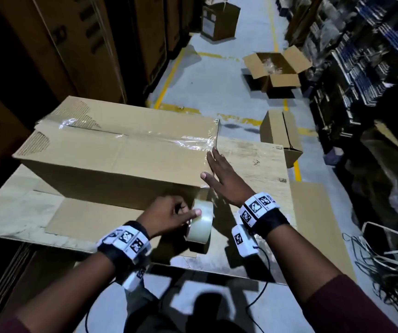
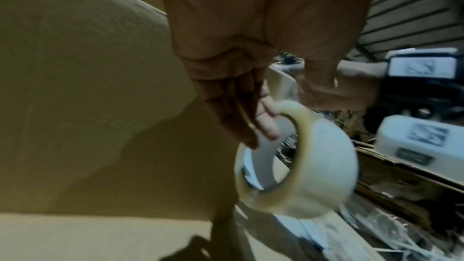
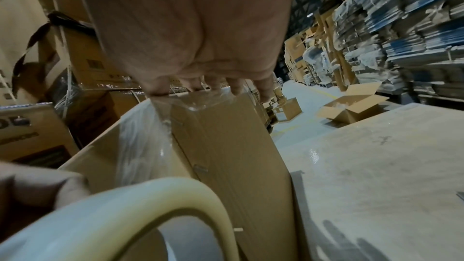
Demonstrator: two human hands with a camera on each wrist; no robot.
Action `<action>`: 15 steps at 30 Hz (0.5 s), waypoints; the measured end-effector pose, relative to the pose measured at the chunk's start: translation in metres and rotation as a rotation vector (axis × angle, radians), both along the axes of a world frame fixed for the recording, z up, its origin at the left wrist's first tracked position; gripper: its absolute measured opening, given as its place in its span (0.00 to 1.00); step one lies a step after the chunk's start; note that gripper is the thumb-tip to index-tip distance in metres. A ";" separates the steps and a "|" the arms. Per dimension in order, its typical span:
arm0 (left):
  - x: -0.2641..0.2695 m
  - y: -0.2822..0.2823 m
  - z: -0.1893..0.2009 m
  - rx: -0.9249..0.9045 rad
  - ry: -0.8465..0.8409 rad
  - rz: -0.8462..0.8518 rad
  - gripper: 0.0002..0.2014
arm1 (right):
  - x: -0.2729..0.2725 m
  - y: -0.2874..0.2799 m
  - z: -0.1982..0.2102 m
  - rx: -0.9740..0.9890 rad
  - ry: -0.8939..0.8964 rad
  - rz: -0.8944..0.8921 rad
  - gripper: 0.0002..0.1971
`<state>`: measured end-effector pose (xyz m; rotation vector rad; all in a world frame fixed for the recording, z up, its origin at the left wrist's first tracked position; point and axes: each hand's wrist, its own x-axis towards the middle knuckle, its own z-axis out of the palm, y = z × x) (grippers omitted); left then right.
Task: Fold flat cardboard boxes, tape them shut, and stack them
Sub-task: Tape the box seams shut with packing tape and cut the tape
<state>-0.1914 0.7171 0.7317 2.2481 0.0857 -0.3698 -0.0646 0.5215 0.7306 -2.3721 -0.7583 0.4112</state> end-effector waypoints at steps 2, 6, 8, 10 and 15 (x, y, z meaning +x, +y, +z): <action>-0.008 -0.021 -0.010 -0.054 0.046 0.085 0.23 | 0.001 0.000 0.001 0.000 0.020 0.005 0.36; -0.008 -0.058 -0.021 -0.494 0.180 0.419 0.23 | 0.002 0.002 -0.013 0.006 0.008 0.005 0.35; -0.005 -0.066 -0.032 -0.449 0.152 0.454 0.23 | 0.004 0.003 -0.021 -0.009 -0.021 0.011 0.36; 0.000 -0.068 -0.041 -0.350 0.154 0.458 0.23 | 0.005 0.002 -0.026 -0.029 -0.045 0.006 0.38; 0.006 -0.065 -0.042 -0.516 0.115 0.447 0.11 | -0.004 -0.006 -0.016 0.033 -0.031 -0.051 0.36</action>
